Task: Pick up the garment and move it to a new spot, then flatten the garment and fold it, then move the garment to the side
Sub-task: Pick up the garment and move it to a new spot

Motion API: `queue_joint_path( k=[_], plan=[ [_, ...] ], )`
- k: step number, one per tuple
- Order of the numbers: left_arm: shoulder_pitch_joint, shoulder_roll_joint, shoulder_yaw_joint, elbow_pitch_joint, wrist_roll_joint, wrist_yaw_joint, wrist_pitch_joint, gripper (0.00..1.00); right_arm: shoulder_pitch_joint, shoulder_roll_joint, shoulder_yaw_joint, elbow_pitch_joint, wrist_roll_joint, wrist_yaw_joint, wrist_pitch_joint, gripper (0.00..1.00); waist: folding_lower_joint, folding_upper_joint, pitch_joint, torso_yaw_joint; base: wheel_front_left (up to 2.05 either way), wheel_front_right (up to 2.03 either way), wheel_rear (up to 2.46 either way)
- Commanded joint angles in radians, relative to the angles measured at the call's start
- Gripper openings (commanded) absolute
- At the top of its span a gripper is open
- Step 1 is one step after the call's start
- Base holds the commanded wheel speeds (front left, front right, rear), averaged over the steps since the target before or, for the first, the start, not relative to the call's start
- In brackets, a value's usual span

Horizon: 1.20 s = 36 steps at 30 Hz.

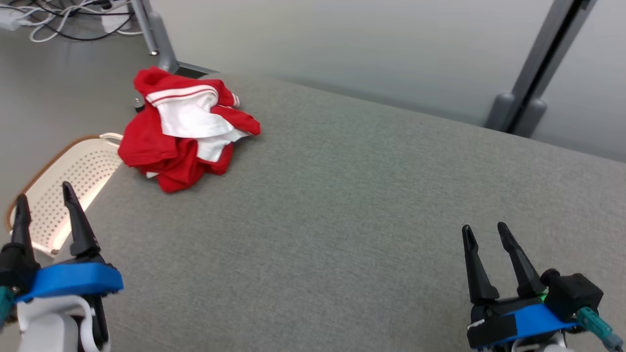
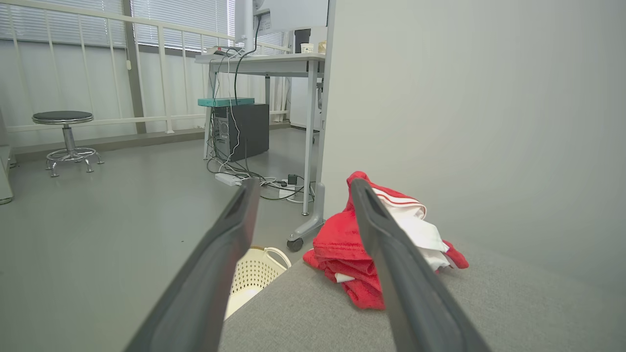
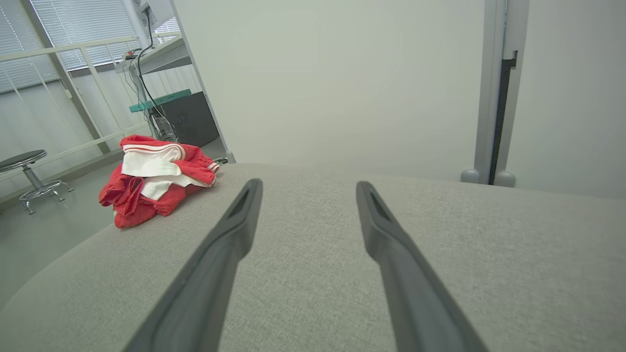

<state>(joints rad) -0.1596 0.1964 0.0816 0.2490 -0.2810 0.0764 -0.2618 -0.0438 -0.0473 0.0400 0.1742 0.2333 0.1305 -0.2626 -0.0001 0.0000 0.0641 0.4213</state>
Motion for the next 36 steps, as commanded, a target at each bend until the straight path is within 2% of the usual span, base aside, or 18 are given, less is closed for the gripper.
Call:
queue_joint_path(
  k=[1, 8, 19, 24, 28, 36],
  plan=[
    [-0.051, 0.023, 0.012, 0.0, -0.007, -0.005, -0.002, 1.0, -0.02, -0.006, -0.005, -0.011, -0.017, 0.0, -0.003, 1.0, 0.0001, 0.0, 0.014, -0.034, 0.0, 0.0, 0.0],
    [-0.199, 0.088, 0.077, 0.053, -0.055, -0.012, 0.006, 1.0, -0.052, -0.006, -0.031, -0.045, -0.068, 0.0, -0.003, 1.0, 0.0001, 0.0, 0.1, -0.136, 0.0, 0.0, 0.0],
    [-0.475, 0.218, 0.171, 0.272, -0.13, -0.032, 0.008, 1.0, -0.1, -0.005, -0.111, -0.185, -0.177, 0.0, 0.013, 1.0, 0.0001, 0.0, 0.314, -0.274, 0.0, 0.0, 0.0],
    [-0.581, 0.262, 0.172, 0.443, -0.151, -0.059, 0.021, 1.0, -0.094, -0.005, -0.157, -0.269, -0.204, 0.0, 0.038, 1.0, 0.0001, 0.0, 0.397, -0.292, 0.0, 0.0, 0.0],
    [-0.655, 0.278, 0.169, 0.561, -0.157, -0.052, 0.031, 1.0, -0.086, -0.005, -0.172, -0.328, -0.214, 0.0, 0.056, 1.0, 0.0001, 0.0, 0.448, -0.296, 0.0, 0.0, 0.0],
    [-0.74, 0.268, 0.125, 0.704, -0.157, -0.083, 0.083, 1.0, -0.081, -0.008, -0.18, -0.393, -0.222, 0.0, 0.08, 1.0, 0.0001, 0.0, 0.495, -0.294, 0.0, 0.0, 0.0]
  ],
)
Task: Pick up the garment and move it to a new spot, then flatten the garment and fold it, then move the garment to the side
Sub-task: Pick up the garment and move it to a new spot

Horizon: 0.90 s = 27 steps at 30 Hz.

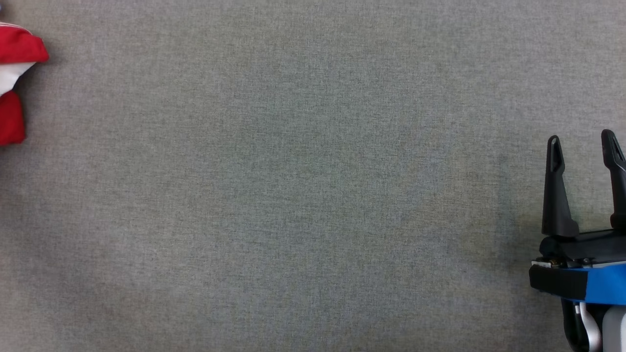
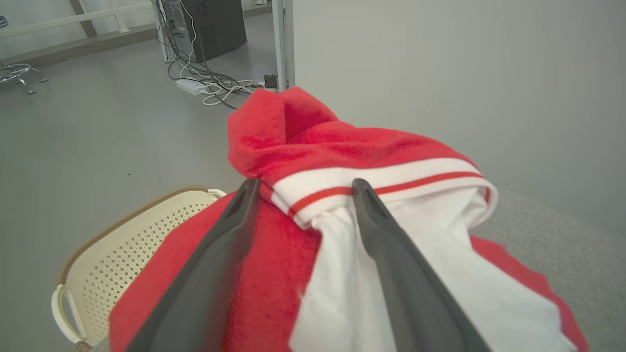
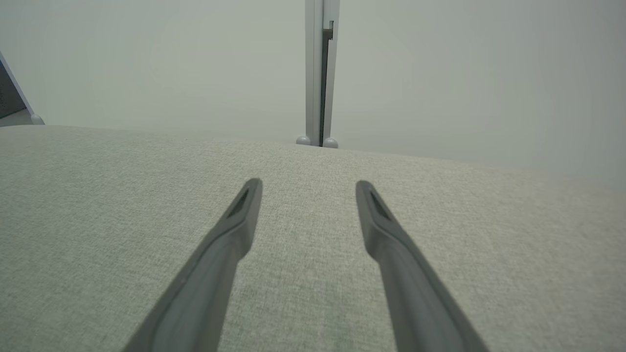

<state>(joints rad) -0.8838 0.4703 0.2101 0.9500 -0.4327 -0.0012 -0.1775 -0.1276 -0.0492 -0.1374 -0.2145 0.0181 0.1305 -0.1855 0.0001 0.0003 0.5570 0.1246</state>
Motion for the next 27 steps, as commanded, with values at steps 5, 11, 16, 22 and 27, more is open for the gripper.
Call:
queue_joint_path(
  k=[5, 11, 16, 22, 27],
  plan=[
    [-0.04, -0.023, -0.012, 0.07, -0.016, -0.019, -0.005, 1.0, -0.002, -0.006, 0.008, -0.011, -0.006, 0.0, 0.007, 1.0, -0.0001, -0.0003, 0.005, 0.0, 0.0, 0.0, 0.0],
    [-0.064, -0.022, -0.04, 0.12, -0.01, -0.06, -0.017, 0.0, 0.003, -0.005, 0.018, -0.007, 0.004, 0.0, 0.004, 1.0, -0.0001, -0.0003, -0.005, -0.009, 0.0, 0.0, 0.0],
    [-0.087, -0.015, -0.055, 0.121, 0.005, -0.072, -0.056, 0.0, 0.005, -0.004, 0.028, 0.006, 0.011, 0.0, -0.004, 1.0, -0.0001, -0.0003, -0.029, -0.018, 0.0, 0.0, 0.0],
    [-0.108, -0.014, -0.104, 0.042, 0.061, -0.077, -0.086, 0.0, 0.005, -0.003, 0.04, 0.046, 0.024, 0.0, -0.022, 1.0, -0.0001, -0.0003, -0.088, -0.022, 0.0, 0.0, 0.0],
    [-0.112, 0.004, -0.121, -0.095, 0.111, -0.079, -0.088, 0.0, 0.0, -0.003, 0.06, 0.09, 0.051, 0.0, -0.041, 1.0, -0.0001, -0.0003, -0.148, -0.039, 0.0, 0.0, 0.0]
  ],
)
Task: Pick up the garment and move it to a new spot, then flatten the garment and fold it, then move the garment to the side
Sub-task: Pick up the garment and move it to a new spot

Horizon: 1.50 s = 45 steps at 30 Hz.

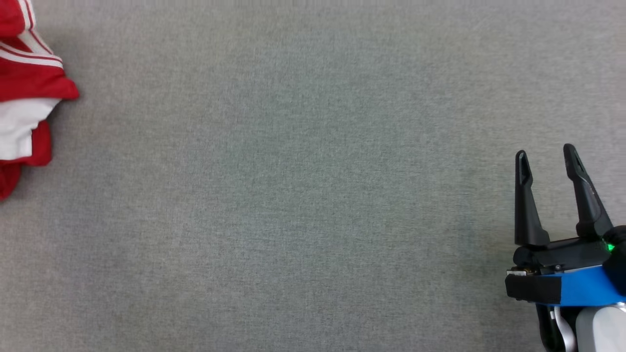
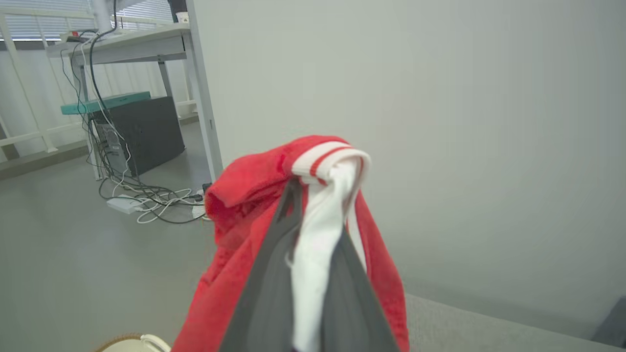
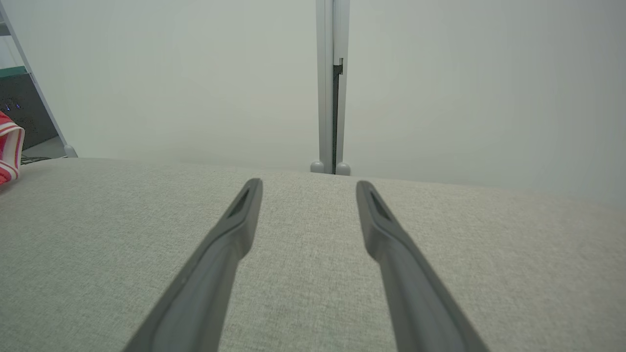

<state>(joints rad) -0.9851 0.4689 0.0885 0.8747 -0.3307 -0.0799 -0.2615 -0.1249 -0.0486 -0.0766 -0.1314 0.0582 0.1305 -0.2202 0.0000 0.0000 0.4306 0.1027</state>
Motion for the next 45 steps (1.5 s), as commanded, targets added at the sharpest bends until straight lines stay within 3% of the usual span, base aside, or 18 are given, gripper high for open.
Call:
queue_joint_path(
  k=[1, 13, 24, 33, 45],
  plan=[
    [-0.008, 0.01, -0.001, -0.054, 0.018, -0.002, -0.005, 0.0, -0.002, -0.004, 0.0, 0.014, 0.017, 0.0, -0.012, 1.0, 0.0, 0.0, -0.033, -0.023, 0.0, 0.0, 0.0],
    [-0.068, -0.013, -0.127, -0.458, 0.08, -0.032, 0.051, 0.0, 0.023, -0.004, 0.04, 0.112, 0.101, 0.0, -0.043, 1.0, 0.0, 0.0, -0.147, -0.118, 0.0, 0.0, 0.0],
    [-0.161, -0.08, -0.273, -0.707, 0.068, -0.043, 0.208, 0.0, -0.02, -0.003, 0.095, 0.124, 0.186, 0.0, -0.046, 1.0, 0.0, 0.0, -0.157, -0.296, 0.0, 0.0, 0.0],
    [-0.105, -0.156, -0.408, -0.747, 0.055, -0.043, 0.251, 0.0, -0.018, -0.003, 0.13, 0.13, 0.237, 0.0, -0.046, 1.0, 0.0, 0.0, -0.161, -0.444, 0.0, 0.0, 0.0],
    [0.259, -0.204, -0.439, -0.646, -0.019, 0.009, 0.19, 0.0, -0.008, -0.003, 0.127, 0.133, 0.238, 0.0, -0.046, 1.0, 0.0, 0.0, -0.173, -0.449, 0.0, 0.0, 0.0]
  ],
)
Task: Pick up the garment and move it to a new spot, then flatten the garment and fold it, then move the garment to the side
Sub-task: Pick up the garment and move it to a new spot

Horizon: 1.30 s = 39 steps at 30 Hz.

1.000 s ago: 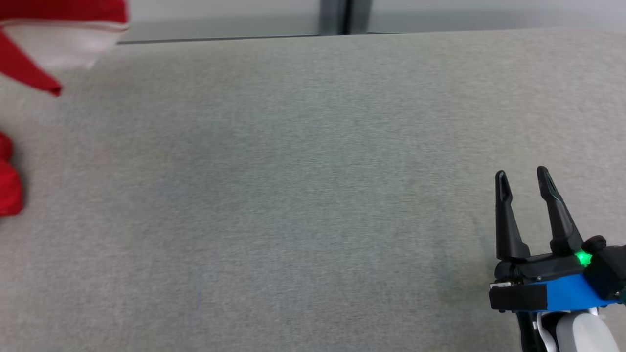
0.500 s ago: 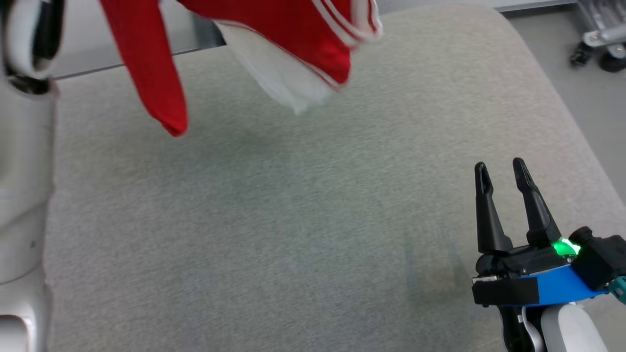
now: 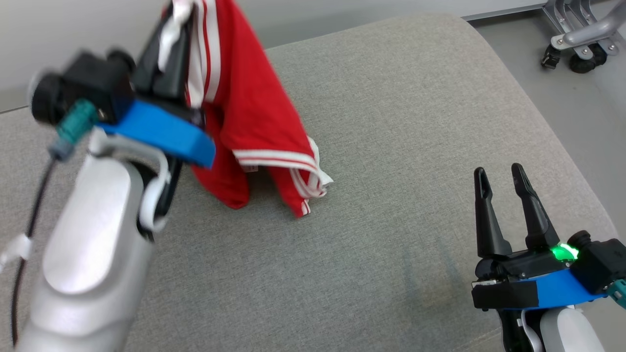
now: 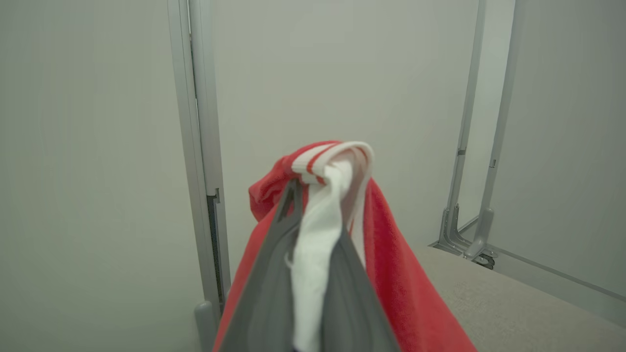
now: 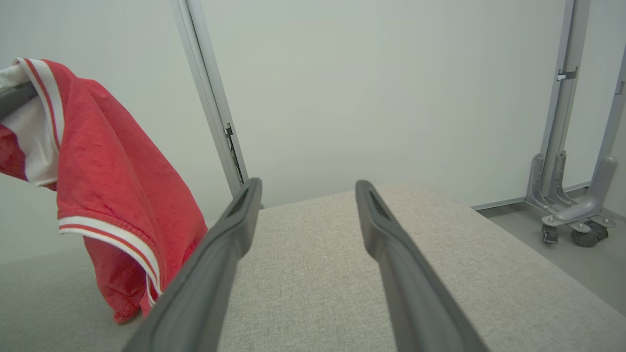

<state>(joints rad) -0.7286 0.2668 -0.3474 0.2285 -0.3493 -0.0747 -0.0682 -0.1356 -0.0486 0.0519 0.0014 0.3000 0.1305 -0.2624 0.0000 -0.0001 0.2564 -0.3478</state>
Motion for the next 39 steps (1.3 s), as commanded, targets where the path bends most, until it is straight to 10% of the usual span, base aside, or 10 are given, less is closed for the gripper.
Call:
queue_joint_path(
  k=[1, 17, 18, 19, 39],
  plan=[
    [0.037, -0.005, -0.006, 0.008, -0.004, 0.008, -0.012, 0.0, 0.001, -0.003, 0.0, 0.0, -0.005, 0.0, -0.004, 1.0, 0.0, 0.0001, 0.0, 0.005, 0.0, 0.0, 0.0],
    [0.426, -0.103, -0.071, 0.144, -0.075, 0.033, -0.136, 0.0, 0.017, -0.003, -0.029, 0.02, -0.031, 0.0, -0.004, 1.0, 0.0, 0.0001, -0.03, 0.083, 0.0, 0.0, 0.0],
    [0.428, -0.11, -0.069, 0.143, -0.08, 0.033, -0.144, 0.17, 0.02, -0.003, -0.031, 0.023, -0.033, 0.0, -0.004, 1.0, 0.0, 0.0001, -0.037, 0.093, 0.0, 0.0, 0.0],
    [0.424, -0.118, -0.067, 0.137, -0.082, 0.032, -0.155, 1.0, 0.024, -0.004, -0.035, 0.025, -0.036, 0.0, -0.004, 1.0, 0.0, 0.0001, -0.046, 0.104, 0.0, 0.0, 0.0],
    [0.543, -0.03, 0.087, -0.057, -0.033, 0.102, -0.197, 1.0, 0.1, -0.004, -0.074, 0.053, -0.066, 0.0, -0.004, 1.0, 0.0, 0.0001, -0.186, 0.342, 0.0, 0.0, 0.0]
  ],
)
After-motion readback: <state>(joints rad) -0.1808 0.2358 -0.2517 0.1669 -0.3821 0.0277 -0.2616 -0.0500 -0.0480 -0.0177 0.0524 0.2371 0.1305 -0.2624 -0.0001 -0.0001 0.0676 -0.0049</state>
